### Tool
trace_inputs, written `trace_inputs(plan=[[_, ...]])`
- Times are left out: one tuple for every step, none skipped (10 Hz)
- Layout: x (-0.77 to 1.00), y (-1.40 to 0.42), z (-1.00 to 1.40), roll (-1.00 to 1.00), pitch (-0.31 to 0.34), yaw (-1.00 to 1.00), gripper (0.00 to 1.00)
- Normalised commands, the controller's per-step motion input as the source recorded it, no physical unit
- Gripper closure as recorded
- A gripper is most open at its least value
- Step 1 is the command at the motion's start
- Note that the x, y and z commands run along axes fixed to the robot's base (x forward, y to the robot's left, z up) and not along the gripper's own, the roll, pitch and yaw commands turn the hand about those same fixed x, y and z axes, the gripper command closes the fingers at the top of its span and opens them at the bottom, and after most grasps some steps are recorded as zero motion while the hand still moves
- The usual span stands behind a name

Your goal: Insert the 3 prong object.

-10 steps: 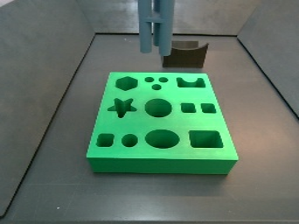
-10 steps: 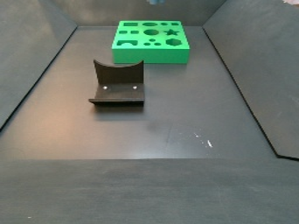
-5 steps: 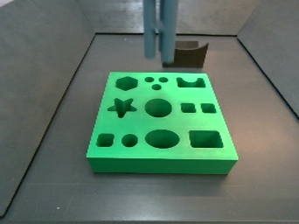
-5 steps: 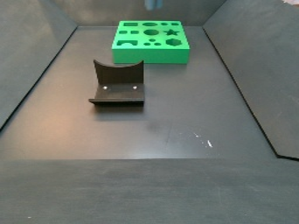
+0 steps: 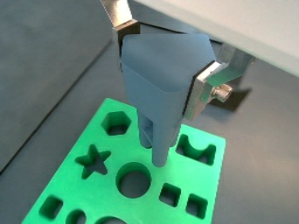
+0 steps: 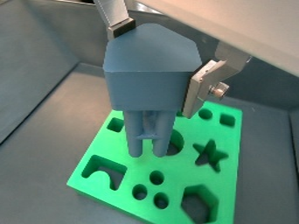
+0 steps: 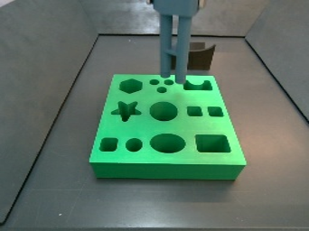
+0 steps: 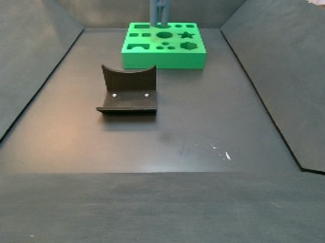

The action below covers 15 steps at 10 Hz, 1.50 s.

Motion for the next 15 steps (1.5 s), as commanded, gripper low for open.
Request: trace_inputs(plan=[[0.00, 0.42, -0.42, 0.00, -0.104, -0.64, 1.00], [-0.30, 0.73, -0.41, 0.00, -0.071, -0.23, 1.00], [-0.55, 0.52, -0.27, -0.03, -0.074, -0.34, 1.00], [-0.64, 0.29, -0.16, 0.00, -0.056, -0.46, 1.00], [-0.45, 0.11, -0.15, 0.00, -0.056, -0.65, 1.00], [-0.23, 0.00, -0.11, -0.07, -0.034, -0.69, 1.00], [0.00, 0.08, -0.16, -0.08, 0.000, -0.73, 1.00], [0.28, 0.16, -0.23, -0.10, 0.007, -0.63, 1.00], [0.52, 0.23, -0.28, -0.12, 0.006, -0.62, 1.00], [0.43, 0.10, -0.26, -0.10, 0.016, -0.46, 1.00], [0.33, 0.00, -0.27, -0.20, 0.000, -0.34, 1.00], [0.07, -0.10, -0.17, -0.22, -0.024, 0.00, 1.00], [0.00, -0.16, -0.13, -0.10, -0.003, 0.05, 1.00], [-0.08, -0.20, -0.08, -0.04, -0.053, 0.24, 1.00], [-0.13, -0.22, -0.05, -0.04, -0.089, 0.36, 1.00]])
